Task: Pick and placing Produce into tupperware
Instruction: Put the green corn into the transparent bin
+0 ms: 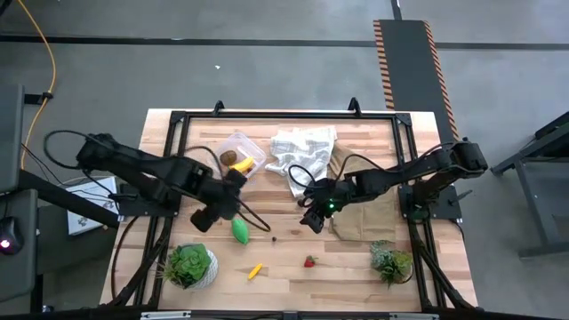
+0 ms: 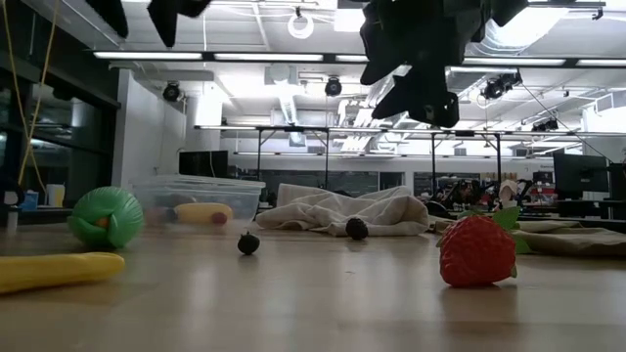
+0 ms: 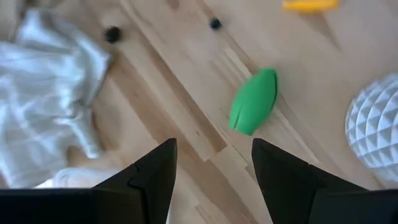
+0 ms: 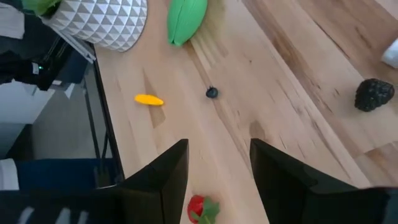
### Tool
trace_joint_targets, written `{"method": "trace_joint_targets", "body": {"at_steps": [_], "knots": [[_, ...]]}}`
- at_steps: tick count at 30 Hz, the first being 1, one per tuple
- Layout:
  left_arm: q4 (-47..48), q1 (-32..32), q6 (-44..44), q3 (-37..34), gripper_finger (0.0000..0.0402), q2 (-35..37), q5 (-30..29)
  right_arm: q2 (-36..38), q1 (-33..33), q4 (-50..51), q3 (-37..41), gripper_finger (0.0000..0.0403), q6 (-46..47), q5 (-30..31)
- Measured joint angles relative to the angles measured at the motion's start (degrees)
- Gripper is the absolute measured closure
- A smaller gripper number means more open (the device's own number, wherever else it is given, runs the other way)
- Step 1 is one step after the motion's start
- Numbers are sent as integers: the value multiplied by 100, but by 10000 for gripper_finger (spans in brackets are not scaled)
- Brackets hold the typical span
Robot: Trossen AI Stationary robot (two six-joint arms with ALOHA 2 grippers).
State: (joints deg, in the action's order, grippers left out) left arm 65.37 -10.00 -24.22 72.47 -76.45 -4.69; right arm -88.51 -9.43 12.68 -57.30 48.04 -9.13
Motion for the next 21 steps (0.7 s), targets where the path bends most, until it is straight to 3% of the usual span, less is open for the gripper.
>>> {"method": "trace_joint_targets", "body": {"at_steps": [9, 21], "knots": [[25, -15, -415, -2, 195, -724, 409, -2, -165, 109, 0, 240, 146, 71], [-250, -15, -428, 0, 63, -729, 464, 60, -262, 235, 0, 240, 137, 291]]}}
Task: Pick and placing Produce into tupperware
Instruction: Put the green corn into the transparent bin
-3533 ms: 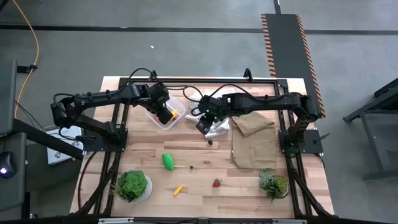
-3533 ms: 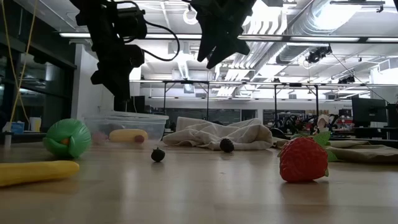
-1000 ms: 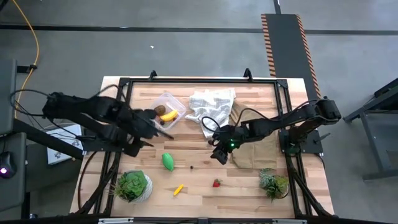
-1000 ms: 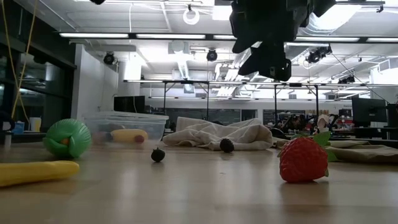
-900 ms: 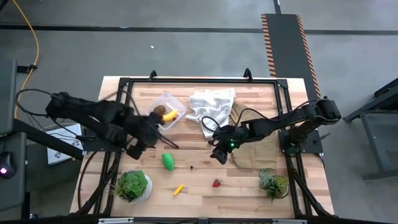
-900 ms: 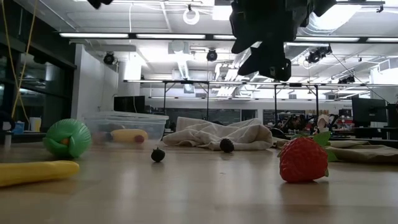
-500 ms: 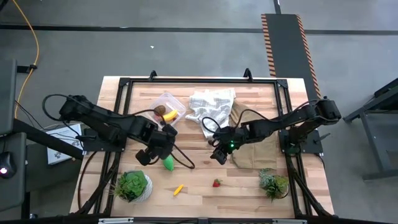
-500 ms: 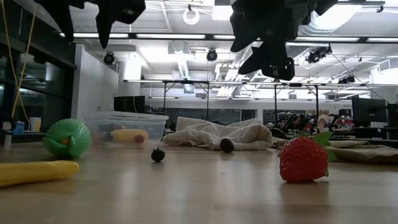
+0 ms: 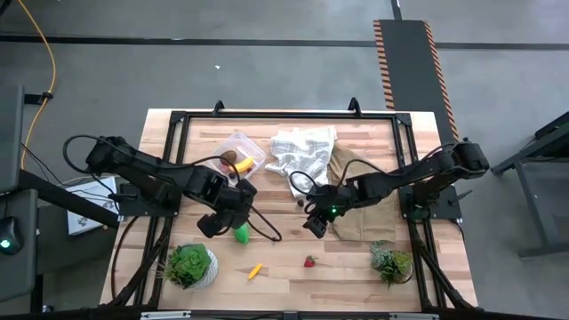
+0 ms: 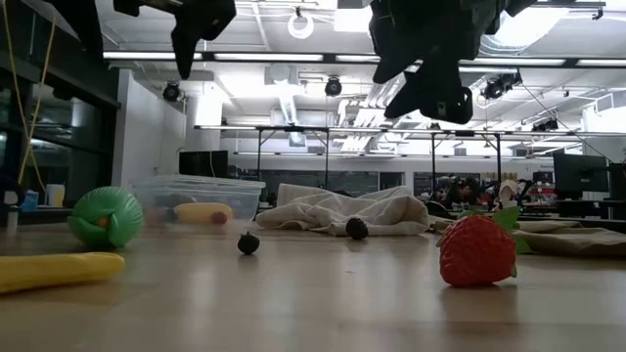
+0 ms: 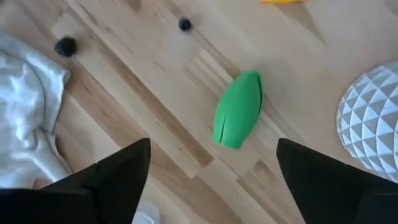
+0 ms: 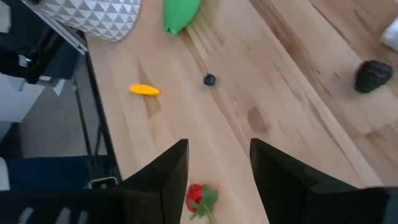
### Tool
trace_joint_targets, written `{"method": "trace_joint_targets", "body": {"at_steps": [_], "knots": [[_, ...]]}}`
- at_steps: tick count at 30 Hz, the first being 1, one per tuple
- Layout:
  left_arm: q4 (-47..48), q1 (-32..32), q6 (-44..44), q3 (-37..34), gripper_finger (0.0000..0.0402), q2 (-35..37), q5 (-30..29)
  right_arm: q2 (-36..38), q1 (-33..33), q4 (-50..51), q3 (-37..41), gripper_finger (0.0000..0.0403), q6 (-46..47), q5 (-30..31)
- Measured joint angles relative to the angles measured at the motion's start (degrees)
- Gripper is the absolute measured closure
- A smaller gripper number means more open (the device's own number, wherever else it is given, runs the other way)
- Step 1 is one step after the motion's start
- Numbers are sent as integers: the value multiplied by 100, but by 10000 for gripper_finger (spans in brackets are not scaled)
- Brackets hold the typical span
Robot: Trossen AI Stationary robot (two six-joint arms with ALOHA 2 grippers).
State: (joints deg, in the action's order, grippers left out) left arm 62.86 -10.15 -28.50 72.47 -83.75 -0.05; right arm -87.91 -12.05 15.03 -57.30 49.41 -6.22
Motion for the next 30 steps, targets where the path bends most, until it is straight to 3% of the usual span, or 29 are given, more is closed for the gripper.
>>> {"method": "trace_joint_targets", "body": {"at_steps": [10, 14, 21, 30], "knots": [[-163, 0, -127, -9, 55, -374, 369, 89, -49, 314, 0, 240, 16, 309], [-281, 0, -202, -240, 55, -533, 364, 171, -84, 437, 1, 240, 26, 662], [-670, 0, -270, -803, 55, -638, 352, 412, -216, 719, -2, 240, 70, 756], [-1236, -2, -295, -1122, 55, -739, 408, 1000, -584, 1169, 0, 240, 442, 1720]]}}
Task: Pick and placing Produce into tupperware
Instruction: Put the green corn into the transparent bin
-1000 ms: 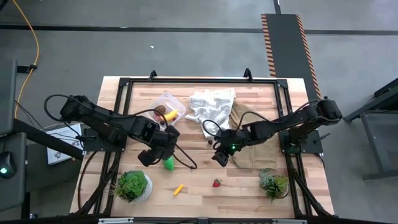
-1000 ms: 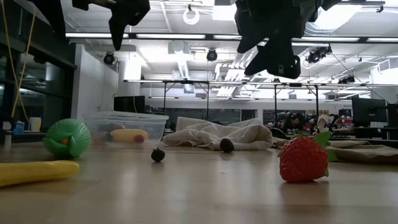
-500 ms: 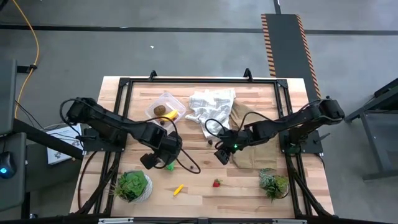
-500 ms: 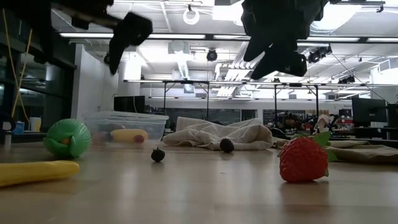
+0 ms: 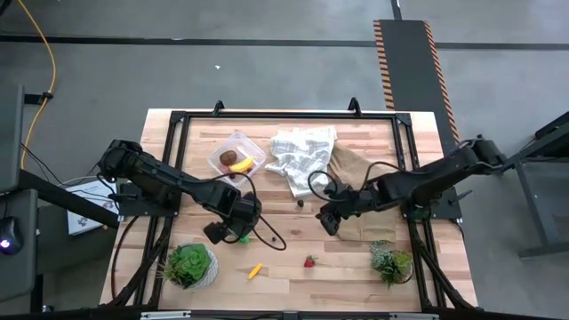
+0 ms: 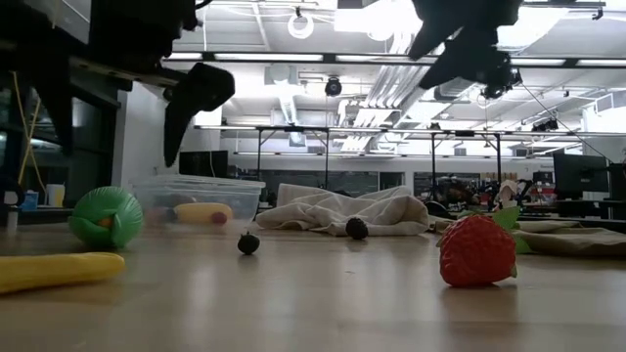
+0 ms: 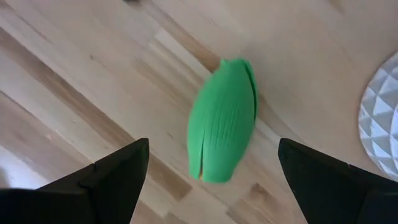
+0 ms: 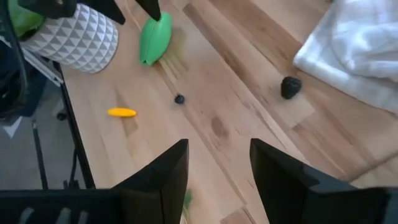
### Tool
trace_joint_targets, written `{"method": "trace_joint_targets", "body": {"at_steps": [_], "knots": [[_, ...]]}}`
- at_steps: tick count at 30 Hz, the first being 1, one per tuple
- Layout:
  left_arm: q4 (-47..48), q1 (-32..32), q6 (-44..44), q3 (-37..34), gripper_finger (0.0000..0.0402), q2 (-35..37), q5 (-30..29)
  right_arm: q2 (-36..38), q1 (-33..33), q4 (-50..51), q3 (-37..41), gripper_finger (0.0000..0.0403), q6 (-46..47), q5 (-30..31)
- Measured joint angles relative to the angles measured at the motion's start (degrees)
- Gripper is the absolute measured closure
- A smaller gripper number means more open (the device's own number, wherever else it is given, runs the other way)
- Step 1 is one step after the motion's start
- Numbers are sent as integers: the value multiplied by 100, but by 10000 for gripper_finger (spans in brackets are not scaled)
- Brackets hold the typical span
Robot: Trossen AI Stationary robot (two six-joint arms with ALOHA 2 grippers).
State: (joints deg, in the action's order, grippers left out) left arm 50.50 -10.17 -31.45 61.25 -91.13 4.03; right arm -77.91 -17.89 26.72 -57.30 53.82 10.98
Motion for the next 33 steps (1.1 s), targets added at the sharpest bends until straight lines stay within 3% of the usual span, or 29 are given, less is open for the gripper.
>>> {"method": "trace_joint_targets", "body": {"at_steps": [22, 33], "knots": [[-931, 2, -305, -760, 55, 7, 241, 142, -433, 391, 0, 240, 680, 708], [-1200, 2, -332, -811, 55, 7, 240, 142, -431, 125, 0, 240, 494, 683]]}}
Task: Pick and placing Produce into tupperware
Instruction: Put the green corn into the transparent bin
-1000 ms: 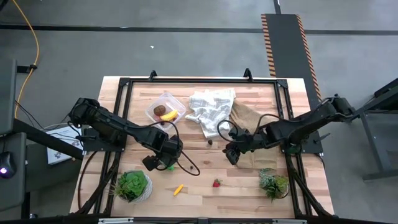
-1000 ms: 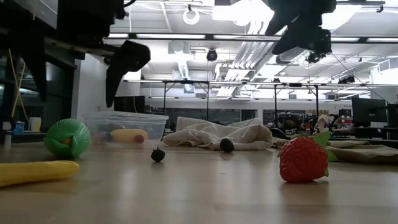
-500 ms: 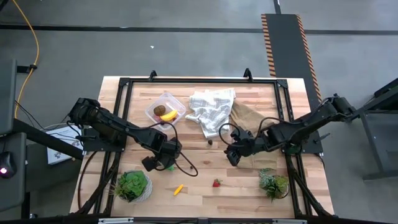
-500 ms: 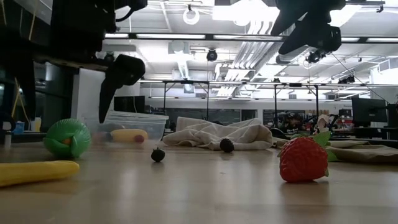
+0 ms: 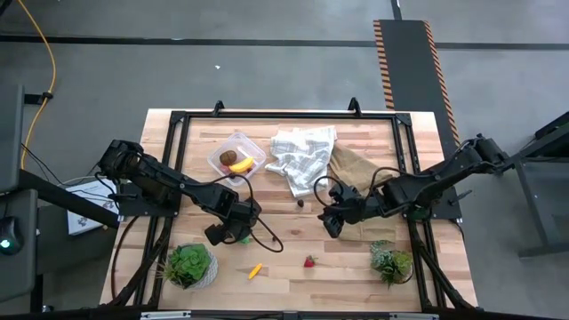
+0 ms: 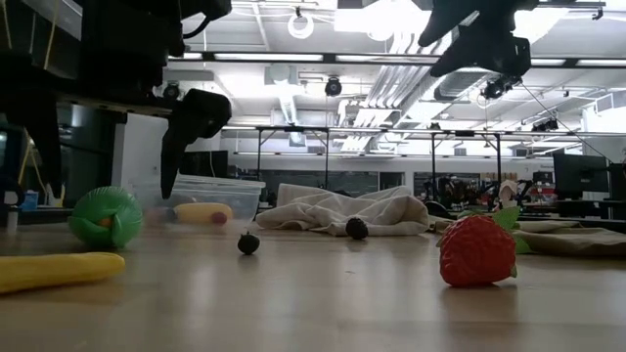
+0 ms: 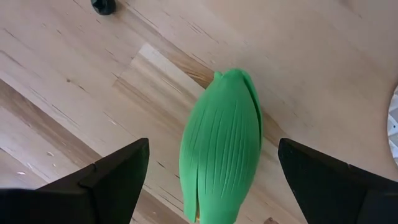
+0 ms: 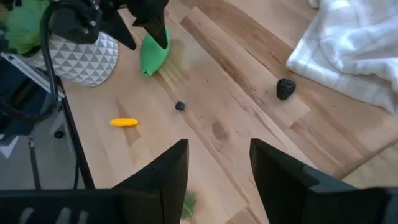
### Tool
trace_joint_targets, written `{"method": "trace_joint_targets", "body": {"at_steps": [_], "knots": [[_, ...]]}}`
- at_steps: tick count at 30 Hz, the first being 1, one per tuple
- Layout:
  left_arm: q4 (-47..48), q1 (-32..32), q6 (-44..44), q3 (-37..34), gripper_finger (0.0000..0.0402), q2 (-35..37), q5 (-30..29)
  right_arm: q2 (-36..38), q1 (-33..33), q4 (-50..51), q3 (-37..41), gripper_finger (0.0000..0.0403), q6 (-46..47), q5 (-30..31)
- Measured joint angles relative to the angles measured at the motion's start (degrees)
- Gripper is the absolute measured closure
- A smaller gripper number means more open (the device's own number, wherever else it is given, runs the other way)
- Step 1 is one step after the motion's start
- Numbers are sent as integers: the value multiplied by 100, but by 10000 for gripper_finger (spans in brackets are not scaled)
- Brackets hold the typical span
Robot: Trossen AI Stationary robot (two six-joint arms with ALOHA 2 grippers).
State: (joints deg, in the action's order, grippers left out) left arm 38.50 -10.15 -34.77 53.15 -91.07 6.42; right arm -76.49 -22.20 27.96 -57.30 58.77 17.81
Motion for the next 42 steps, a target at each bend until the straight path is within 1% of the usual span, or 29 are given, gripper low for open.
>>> {"method": "trace_joint_targets", "body": {"at_steps": [2, 8, 13, 31, 37, 42], "knots": [[1, 0, -88, 0, 55, -1, 1, 0, 0, -87, 0, 240, -84, -92], [-86, 0, -148, -5, 55, -93, 3, -1, -1, -523, -1, 240, -362, -619], [-150, 0, -151, -4, 55, -116, 1, -2, -9, -553, 0, 240, -385, -892], [-231, 0, -166, -2, 55, -118, 25, -2, -11, -495, 0, 240, -486, -938], [-129, -2, -424, 0, 55, -121, 67, -2, -11, -463, 0, 240, -486, -938], [-67, -2, -496, 9, 55, -329, 67, -2, -11, -461, 0, 240, -486, -938]]}}
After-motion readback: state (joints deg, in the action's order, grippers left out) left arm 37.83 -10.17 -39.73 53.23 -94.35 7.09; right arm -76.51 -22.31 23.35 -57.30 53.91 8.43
